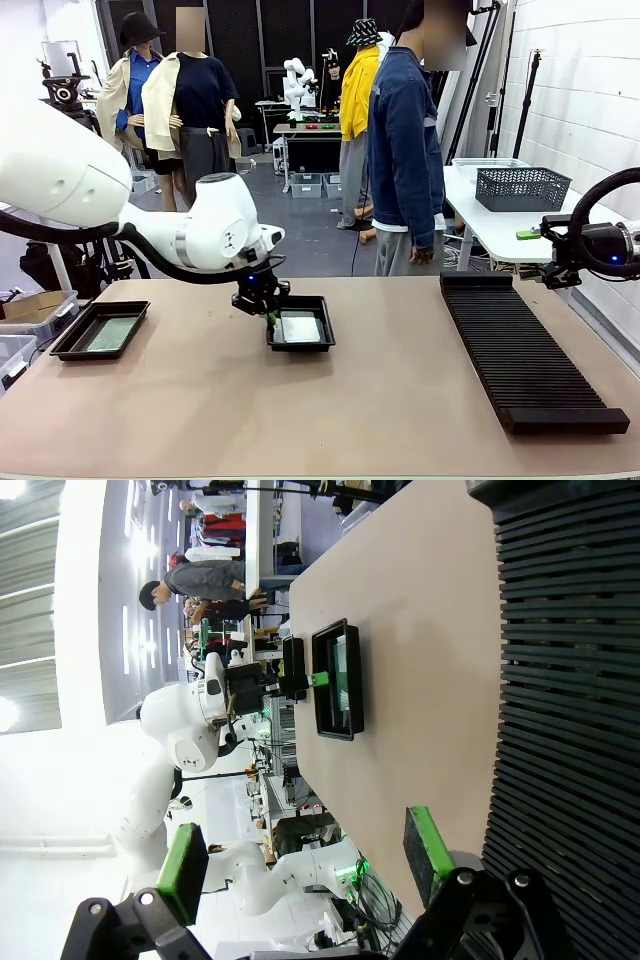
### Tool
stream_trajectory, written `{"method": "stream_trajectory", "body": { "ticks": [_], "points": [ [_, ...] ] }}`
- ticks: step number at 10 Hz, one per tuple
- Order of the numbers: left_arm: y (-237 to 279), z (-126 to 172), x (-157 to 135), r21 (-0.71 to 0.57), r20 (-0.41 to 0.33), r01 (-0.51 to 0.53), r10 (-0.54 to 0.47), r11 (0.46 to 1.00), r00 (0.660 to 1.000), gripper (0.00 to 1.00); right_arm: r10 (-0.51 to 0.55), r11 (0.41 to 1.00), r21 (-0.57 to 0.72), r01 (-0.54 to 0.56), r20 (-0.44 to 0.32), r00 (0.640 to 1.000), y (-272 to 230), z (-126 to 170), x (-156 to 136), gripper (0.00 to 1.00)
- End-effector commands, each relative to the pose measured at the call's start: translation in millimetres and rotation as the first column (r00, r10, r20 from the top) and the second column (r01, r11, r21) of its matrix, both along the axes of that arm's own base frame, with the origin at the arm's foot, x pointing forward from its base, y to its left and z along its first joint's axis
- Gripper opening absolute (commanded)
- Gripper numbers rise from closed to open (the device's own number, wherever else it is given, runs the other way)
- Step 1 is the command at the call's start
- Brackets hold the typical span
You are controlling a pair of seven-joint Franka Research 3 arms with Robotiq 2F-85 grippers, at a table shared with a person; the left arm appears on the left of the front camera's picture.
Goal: Inspect and transfer BCBs to ESD trays.
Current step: Pick up the ESD tray and place it on the left side of the table.
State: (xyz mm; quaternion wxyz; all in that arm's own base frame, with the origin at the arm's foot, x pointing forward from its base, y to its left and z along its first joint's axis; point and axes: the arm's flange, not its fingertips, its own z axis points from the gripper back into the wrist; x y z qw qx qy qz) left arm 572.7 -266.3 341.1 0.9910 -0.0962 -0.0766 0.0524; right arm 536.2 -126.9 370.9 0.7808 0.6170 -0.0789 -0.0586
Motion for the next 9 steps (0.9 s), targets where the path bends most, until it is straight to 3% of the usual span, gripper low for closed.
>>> {"method": "stream_trajectory", "body": {
  "ticks": [1,9],
  "points": [
    [26.8,1.3,-5.0,-0.024,0.005,0.043,-0.043,0.999,0.999,0.0,0.007,1.0,0.009,-0.007,-0.009,1.0,-0.4,2.2,3.4,1.0],
    [107.5,-5.9,7.2,0.0,0.011,0.114,-0.114,0.993,0.993,0.0,0.007,1.0,0.009,-0.007,-0.009,1.0,-0.4,2.2,3.4,1.0]
  ]
}}
